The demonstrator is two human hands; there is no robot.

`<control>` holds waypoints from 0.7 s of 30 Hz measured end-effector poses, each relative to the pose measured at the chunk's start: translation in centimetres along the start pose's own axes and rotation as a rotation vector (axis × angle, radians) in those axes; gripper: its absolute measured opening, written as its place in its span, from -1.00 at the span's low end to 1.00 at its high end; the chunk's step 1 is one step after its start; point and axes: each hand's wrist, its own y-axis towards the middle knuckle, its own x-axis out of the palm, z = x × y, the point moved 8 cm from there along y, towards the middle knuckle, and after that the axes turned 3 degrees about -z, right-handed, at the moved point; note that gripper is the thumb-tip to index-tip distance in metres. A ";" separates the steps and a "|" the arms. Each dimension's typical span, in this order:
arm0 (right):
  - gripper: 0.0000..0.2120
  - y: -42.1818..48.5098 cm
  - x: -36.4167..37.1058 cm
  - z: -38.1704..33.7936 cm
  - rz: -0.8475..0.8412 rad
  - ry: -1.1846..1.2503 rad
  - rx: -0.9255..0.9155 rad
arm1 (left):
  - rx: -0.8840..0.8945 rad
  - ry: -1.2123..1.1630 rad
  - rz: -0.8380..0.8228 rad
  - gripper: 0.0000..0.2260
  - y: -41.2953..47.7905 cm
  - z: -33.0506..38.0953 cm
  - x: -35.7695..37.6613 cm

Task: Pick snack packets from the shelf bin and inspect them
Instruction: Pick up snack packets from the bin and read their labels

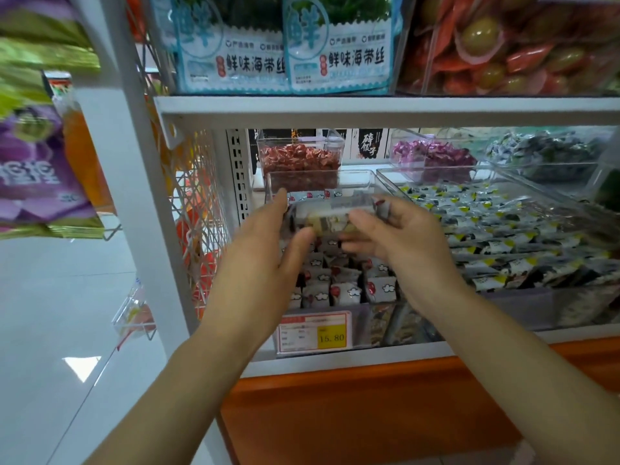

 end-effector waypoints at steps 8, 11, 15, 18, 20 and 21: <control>-0.78 9.4 2.8 0.4 0.101 -0.462 -0.102 | -0.120 0.363 -0.284 -0.38 1.6 -4.9 2.0; -0.81 11.6 5.0 0.8 0.022 -0.679 -0.189 | -0.108 0.359 -0.291 -0.37 1.9 -5.2 2.1; -0.72 12.8 7.7 2.1 -0.145 -0.980 -0.226 | -0.110 0.340 -0.296 -0.37 1.8 -5.4 2.3; -0.79 13.0 8.7 3.1 -0.205 -1.055 -0.204 | -0.108 0.314 -0.292 -0.36 1.8 -5.4 2.4; -0.83 12.8 9.7 4.4 -0.323 -1.191 -0.173 | -0.106 0.283 -0.288 -0.36 1.8 -5.4 2.4; -0.79 12.6 10.3 5.2 -0.402 -1.286 -0.158 | -0.107 0.269 -0.286 -0.36 1.8 -5.3 2.4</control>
